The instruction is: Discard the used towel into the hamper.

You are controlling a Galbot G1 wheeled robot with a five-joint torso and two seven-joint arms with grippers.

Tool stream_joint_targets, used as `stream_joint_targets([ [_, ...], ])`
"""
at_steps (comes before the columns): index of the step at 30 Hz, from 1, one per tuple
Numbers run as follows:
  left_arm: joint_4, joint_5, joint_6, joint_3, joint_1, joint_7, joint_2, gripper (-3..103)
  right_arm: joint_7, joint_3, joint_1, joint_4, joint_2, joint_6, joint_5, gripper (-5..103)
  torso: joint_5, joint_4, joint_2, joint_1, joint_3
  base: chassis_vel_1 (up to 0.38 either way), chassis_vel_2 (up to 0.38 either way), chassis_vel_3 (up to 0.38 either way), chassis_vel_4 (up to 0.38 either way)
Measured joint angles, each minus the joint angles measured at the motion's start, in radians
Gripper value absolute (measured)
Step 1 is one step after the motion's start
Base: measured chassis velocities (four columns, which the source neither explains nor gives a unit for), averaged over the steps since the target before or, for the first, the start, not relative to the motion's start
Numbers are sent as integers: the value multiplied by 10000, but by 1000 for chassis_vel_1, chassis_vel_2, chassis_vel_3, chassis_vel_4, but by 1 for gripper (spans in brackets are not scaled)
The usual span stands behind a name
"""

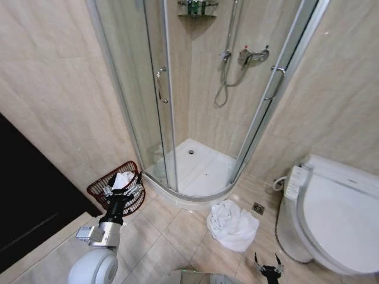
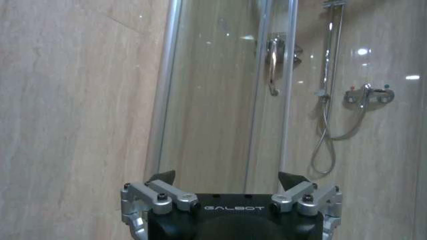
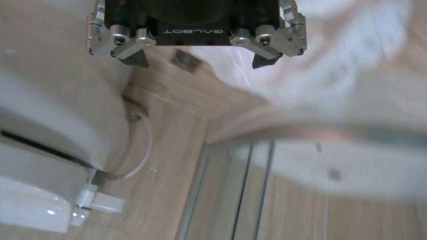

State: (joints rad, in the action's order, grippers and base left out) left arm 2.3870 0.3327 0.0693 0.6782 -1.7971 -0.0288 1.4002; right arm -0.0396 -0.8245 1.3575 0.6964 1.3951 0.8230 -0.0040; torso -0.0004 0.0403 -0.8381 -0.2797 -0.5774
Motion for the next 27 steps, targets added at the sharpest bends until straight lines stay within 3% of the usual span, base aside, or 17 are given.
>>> stream_joint_targets([
  [3,-1,-1,0,0,0,0,-1,100,-2520,152,-70,197,-203,-1,2795,100,3,-6,171,77,93,0,0,0,0],
  [4,0,0,0,0,0,0,-1,100,-2943,150,-150,187,-229,-1,3181,100,0,-5,224,101,122,0,0,0,0],
  [8,0,0,0,0,0,0,-1,100,-3724,100,-400,130,-248,-1,3521,100,7,-2,368,160,205,22,16,25,10],
  [10,0,0,0,0,0,0,-1,100,-4578,13,-654,-48,-263,-2,3700,100,4,-1,499,213,283,29,49,52,33],
  [14,0,0,0,0,0,0,-1,100,-5182,-36,-896,-295,-364,-2,3961,100,4,-3,670,283,382,7,12,13,8],
  [27,0,0,0,0,0,0,-1,100,-5266,23,-2114,-1883,-711,-2,4023,100,5,-5,1156,499,652,0,0,0,0],
])
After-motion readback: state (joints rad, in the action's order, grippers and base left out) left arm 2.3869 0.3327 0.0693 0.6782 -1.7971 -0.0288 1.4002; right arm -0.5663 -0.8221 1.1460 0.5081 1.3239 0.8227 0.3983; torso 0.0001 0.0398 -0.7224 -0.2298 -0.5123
